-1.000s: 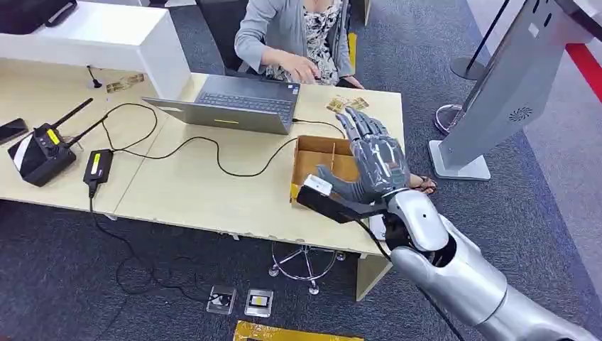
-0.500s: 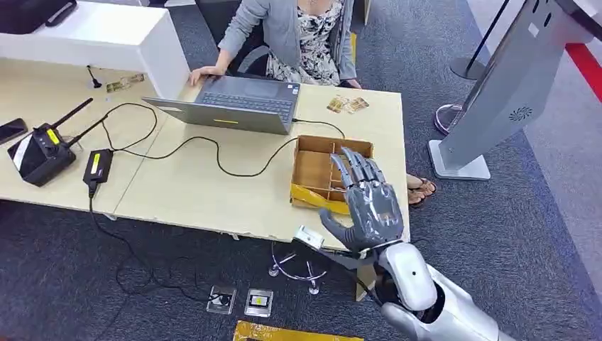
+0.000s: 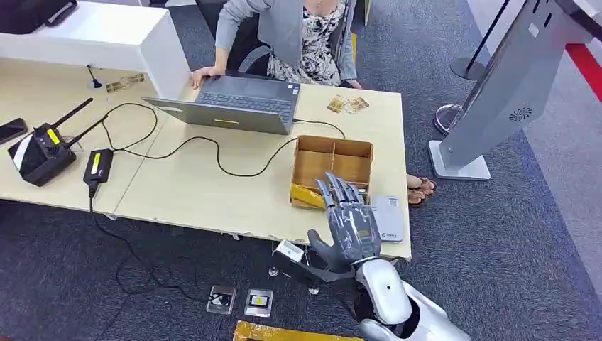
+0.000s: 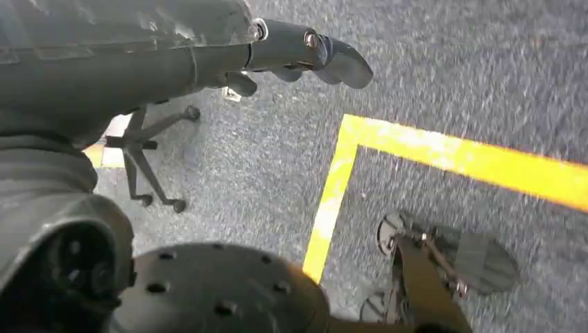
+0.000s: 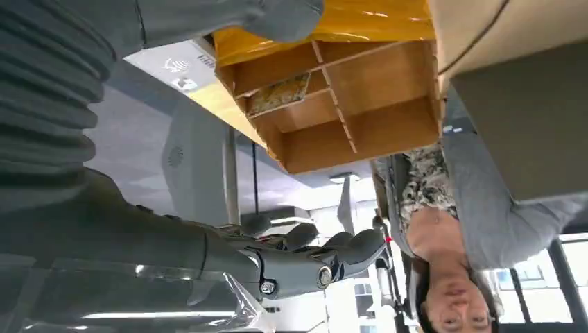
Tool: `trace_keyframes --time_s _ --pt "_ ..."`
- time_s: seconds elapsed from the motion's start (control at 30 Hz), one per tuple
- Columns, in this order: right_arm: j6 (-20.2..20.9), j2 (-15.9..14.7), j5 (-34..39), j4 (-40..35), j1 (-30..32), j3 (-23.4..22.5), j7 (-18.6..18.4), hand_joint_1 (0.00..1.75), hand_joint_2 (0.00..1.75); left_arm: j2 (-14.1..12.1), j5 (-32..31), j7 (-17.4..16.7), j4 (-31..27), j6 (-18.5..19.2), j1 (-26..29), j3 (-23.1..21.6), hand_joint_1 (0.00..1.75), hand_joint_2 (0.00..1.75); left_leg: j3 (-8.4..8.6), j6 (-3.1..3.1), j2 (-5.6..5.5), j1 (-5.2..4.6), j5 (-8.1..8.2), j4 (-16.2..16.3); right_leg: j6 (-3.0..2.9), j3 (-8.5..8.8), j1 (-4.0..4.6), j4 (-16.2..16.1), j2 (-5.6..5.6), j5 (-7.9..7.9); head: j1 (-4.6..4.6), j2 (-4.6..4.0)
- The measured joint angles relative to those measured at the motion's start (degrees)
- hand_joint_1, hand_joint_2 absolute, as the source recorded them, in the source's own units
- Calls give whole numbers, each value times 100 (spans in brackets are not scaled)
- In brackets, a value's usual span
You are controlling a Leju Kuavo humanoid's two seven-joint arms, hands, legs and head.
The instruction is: Pass the card to the sensor for recognition and then transmit it.
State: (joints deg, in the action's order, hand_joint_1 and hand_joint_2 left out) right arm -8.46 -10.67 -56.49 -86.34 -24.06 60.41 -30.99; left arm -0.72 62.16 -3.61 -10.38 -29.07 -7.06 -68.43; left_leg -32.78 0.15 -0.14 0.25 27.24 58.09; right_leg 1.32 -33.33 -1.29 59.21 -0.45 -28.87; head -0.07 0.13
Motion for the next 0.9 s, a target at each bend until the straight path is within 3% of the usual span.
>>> trace_keyframes --time_s 0.1,0.33,0.9 --pt "0 154 -239 167 49 -31 -26 0 175 -20 -13 2 -2 190 -5 0 0 0 0 0 0 0 0 0 0 -1 0 0 1 0 0 0" --pt "206 458 -657 687 42 -114 -155 0 175 -52 2 -11 -4 223 -11 0 0 0 0 -1 0 2 0 0 -1 0 2 1 1 -1 -2 0" --pt "350 742 -834 1290 -25 -306 -120 0 175 -50 -22 -116 -7 186 -14 0 0 0 0 -1 0 3 0 0 -2 0 3 0 1 -1 -4 0"
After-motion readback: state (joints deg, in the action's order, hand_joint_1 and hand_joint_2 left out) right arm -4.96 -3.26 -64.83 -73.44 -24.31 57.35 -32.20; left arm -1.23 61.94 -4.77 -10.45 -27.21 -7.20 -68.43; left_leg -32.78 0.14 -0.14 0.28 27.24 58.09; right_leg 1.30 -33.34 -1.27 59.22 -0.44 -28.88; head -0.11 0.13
